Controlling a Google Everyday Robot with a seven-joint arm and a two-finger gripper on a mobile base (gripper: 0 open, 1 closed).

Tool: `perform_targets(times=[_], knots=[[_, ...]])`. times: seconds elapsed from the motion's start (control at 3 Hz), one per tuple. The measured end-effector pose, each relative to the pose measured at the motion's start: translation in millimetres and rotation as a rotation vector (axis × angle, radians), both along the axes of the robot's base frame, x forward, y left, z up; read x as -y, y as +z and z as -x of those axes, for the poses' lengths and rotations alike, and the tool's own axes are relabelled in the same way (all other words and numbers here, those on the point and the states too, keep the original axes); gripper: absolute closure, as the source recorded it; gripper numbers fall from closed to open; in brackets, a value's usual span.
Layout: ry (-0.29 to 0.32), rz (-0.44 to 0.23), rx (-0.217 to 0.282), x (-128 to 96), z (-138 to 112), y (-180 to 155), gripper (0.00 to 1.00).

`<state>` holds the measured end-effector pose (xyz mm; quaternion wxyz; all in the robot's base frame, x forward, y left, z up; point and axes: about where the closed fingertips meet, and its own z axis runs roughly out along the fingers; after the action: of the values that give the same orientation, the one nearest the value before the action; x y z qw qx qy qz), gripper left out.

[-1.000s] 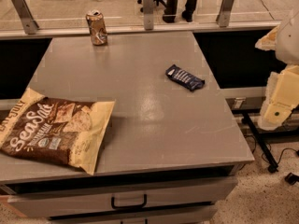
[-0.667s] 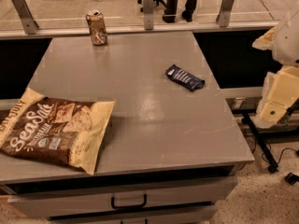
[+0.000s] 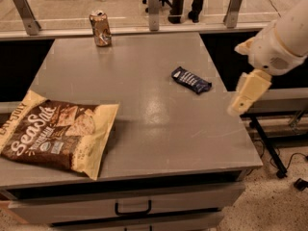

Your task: Move rxbar blueberry near brown chip bag

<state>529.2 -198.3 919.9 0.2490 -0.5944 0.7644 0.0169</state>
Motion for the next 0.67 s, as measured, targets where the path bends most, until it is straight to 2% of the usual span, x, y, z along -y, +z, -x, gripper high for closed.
perform_targets(times=[0.33, 0.67], knots=[[-0.016, -0.092, 0.008, -15.5, -43.3, -29.5, 0.00], [-0.060, -0.176, -0.011, -25.0, -77.0, -55.5, 0.00]])
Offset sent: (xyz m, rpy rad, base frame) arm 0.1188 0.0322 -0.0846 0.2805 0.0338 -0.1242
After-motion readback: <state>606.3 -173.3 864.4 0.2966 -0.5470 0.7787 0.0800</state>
